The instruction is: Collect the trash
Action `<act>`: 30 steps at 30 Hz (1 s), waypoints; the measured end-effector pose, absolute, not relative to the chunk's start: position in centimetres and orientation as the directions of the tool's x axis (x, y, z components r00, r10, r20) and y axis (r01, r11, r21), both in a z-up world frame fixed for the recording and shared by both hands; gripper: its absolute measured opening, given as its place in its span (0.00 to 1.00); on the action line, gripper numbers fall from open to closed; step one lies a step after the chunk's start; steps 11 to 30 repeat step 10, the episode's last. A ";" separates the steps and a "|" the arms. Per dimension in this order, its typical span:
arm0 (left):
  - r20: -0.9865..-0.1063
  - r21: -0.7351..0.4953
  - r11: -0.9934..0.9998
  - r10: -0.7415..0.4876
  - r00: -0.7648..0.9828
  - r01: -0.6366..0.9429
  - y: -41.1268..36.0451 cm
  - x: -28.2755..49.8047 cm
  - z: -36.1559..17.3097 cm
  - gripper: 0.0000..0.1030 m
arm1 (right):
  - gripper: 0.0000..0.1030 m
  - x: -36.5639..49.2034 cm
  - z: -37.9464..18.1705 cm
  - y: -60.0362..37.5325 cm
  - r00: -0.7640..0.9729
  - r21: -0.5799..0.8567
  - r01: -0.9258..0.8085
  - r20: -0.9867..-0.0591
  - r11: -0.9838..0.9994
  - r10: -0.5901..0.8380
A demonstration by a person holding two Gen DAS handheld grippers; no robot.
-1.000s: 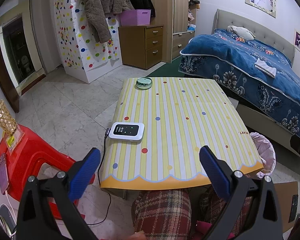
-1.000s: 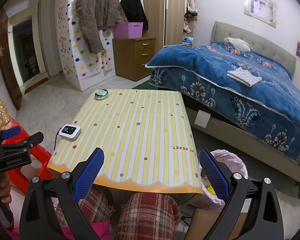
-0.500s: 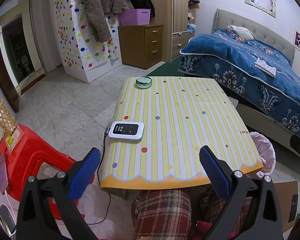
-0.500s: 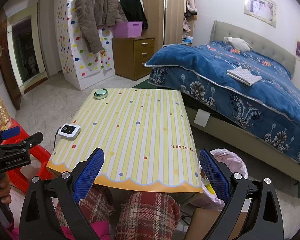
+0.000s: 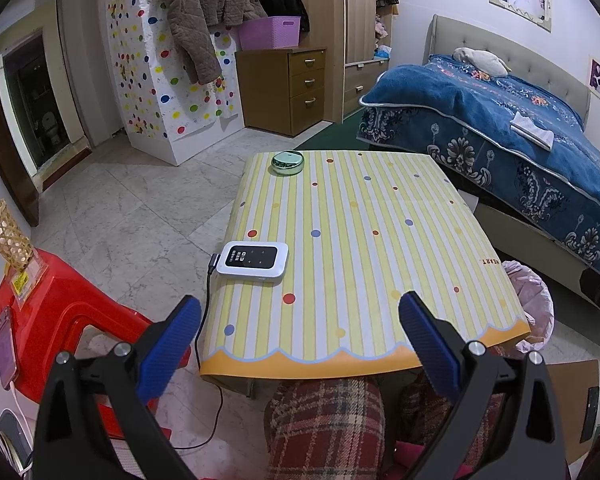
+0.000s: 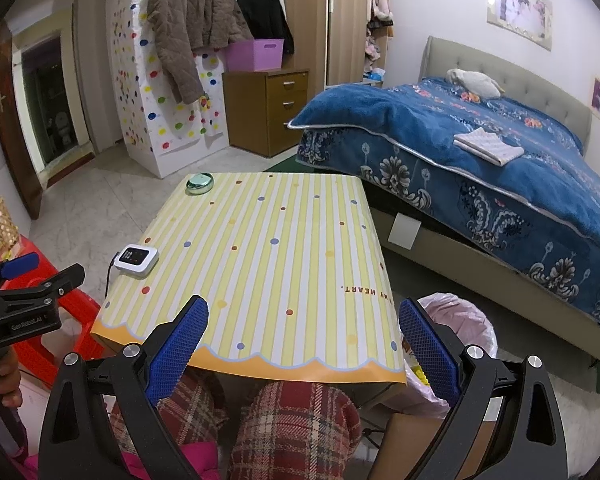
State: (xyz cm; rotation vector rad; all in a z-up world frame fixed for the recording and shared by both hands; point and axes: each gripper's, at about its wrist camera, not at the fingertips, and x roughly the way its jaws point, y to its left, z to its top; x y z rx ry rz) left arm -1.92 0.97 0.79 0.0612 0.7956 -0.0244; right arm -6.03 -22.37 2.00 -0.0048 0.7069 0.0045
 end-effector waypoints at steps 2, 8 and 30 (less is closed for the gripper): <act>-0.705 0.056 0.997 0.002 0.709 0.053 0.8 -2.0 0.6 0.93 | 0.92 -5.9 1.7 -22.5 0.756 0.006 -0.004 -0.654 1.000 0.007; -0.737 0.047 0.995 -0.028 0.676 0.092 0.0 -1.1 -0.7 0.93 | 0.92 -4.8 -0.1 -24.4 0.748 0.020 0.043 -0.663 0.999 -0.019; -0.756 0.021 0.993 -0.058 0.652 0.112 -0.2 -0.9 -1.8 0.93 | 0.92 -4.5 -1.9 -26.7 0.739 0.023 0.097 -0.672 0.995 -0.057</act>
